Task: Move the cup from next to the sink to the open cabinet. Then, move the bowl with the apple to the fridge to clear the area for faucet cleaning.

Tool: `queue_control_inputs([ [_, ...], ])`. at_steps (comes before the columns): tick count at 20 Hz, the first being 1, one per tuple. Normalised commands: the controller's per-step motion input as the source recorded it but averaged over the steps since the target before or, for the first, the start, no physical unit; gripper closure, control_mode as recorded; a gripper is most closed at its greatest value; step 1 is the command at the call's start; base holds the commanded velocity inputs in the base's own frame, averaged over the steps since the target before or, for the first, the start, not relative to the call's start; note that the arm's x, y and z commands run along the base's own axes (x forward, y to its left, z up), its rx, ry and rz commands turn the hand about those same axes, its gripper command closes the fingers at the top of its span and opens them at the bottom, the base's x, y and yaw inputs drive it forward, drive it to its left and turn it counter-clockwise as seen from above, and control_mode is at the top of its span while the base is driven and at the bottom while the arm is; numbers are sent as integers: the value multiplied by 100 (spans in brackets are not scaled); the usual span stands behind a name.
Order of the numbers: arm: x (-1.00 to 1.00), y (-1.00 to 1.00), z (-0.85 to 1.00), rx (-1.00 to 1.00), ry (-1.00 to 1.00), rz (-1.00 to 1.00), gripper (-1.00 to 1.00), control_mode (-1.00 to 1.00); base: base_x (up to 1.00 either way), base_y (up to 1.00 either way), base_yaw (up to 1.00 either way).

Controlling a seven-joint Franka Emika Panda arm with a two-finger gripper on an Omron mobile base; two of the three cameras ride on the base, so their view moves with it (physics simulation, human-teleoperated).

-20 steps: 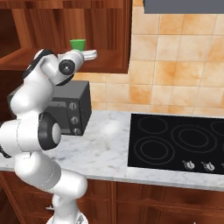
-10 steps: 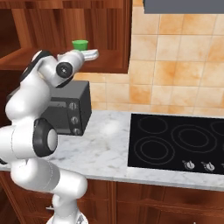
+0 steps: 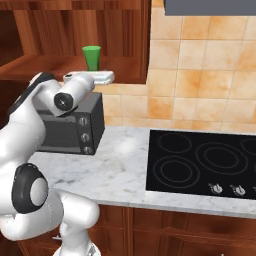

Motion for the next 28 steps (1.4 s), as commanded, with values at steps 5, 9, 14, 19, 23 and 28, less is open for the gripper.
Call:
queue_control_inputs([
  [5, -100, -6, 6, 16, -2, -23, -100, -100, 0, 0, 0],
  [9, -100, -3, 77, 23, 0, -30, -100, -100, 0, 0, 0],
  [14, -100, -6, 53, 23, -1, -30, -100, -100, 0, 0, 0],
  [19, -100, -2, -4, 5, -19, -23, -100, -100, 0, 0, 0],
  [23, -100, 1, -1, 0, -28, -18, -100, -100, 0, 0, 0],
  [28, -100, 2, -49, 2, 7, -20, -100, -100, 0, 0, 0],
])
